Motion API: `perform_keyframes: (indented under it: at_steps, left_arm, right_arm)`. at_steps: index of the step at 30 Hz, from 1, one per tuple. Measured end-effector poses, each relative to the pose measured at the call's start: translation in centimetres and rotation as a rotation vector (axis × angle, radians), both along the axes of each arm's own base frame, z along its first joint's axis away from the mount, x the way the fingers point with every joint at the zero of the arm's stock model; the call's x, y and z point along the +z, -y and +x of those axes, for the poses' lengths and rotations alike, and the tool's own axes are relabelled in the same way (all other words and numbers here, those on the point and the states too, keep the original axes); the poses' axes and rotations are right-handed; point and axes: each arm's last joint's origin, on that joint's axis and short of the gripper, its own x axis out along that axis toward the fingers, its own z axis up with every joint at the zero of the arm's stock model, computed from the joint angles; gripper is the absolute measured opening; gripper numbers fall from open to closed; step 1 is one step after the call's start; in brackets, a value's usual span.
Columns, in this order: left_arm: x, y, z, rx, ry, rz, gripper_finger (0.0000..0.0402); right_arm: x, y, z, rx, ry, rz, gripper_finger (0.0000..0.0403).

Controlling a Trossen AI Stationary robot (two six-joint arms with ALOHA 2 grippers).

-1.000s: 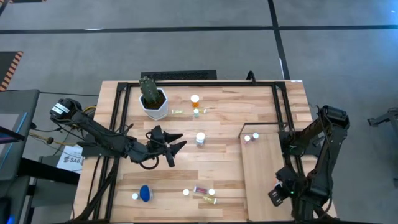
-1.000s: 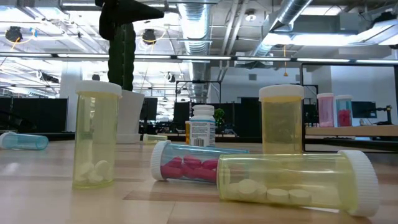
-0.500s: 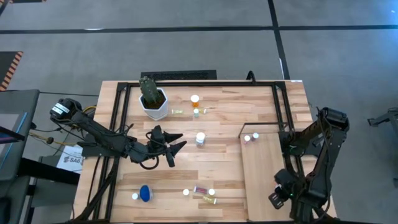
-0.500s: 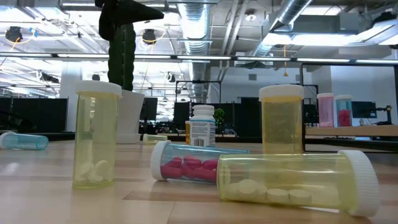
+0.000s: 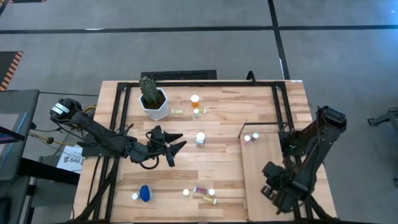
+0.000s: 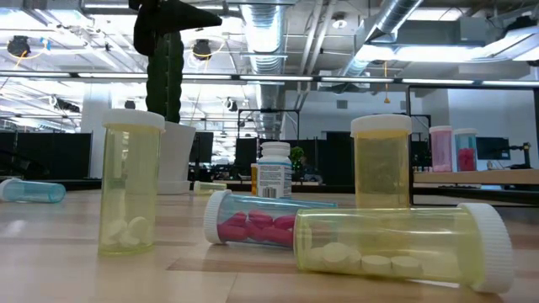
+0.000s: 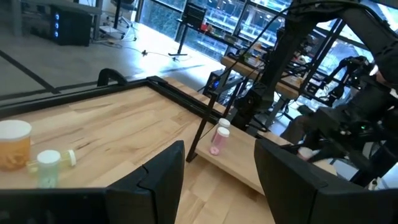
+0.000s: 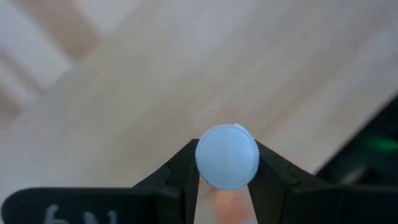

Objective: Pick and place medicine bottles onto shelf by color
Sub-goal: Put the pink pill bottle on the shelf

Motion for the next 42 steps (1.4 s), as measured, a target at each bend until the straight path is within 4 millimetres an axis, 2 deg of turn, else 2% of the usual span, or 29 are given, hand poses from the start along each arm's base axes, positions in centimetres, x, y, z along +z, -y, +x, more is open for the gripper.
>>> perform_keyframes:
  at_steps: [4, 8, 11, 16, 22, 26, 33, 39, 42]
  left_arm:
    - [0.0, 0.0, 0.0, 0.001, 0.002, -0.006, 0.0183]
    - [0.0, 0.0, 0.0, 0.001, 0.002, -0.007, 0.0183]
    - [0.0, 0.0, 0.0, 0.001, 0.002, -0.007, 0.0183]
    - [0.0, 0.0, 0.0, 0.001, 0.001, -0.008, 0.0183]
    - [-0.2, 0.0, 0.0, 0.003, -0.003, -0.023, 0.0183]
    - [-0.2, 0.0, 0.0, 0.003, -0.006, -0.024, 0.0183]
    - [-0.2, -0.1, -0.1, 0.037, 0.010, -0.047, 0.0183]
    - [-0.2, -0.1, -0.1, 0.057, 0.020, -0.063, 0.0183]
    - [-0.2, -0.1, -0.1, 0.059, 0.022, -0.065, 0.0183]
  right_arm:
    - [0.8, 1.3, -0.1, 0.005, 0.004, -0.077, 0.0131]
    - [2.0, 1.6, 0.0, 0.052, 0.160, -0.061, 0.0130]
    - [2.5, 1.3, 0.5, 0.200, 0.242, -0.045, 0.0130]
    - [2.8, 0.8, 1.7, 0.533, 0.255, -0.075, 0.0130]
    - [3.2, -1.0, 2.2, 0.918, 0.300, -0.058, 0.0130]
    - [3.3, -1.9, 1.8, 1.084, 0.308, -0.059, 0.0130]
    - [3.2, -2.2, 1.2, 1.326, 0.228, -0.020, 0.0130]
    - [3.3, -2.5, 1.4, 1.533, 0.207, 0.070, 0.0130]
    - [3.3, -2.6, 1.5, 1.621, 0.221, 0.061, 0.0130]
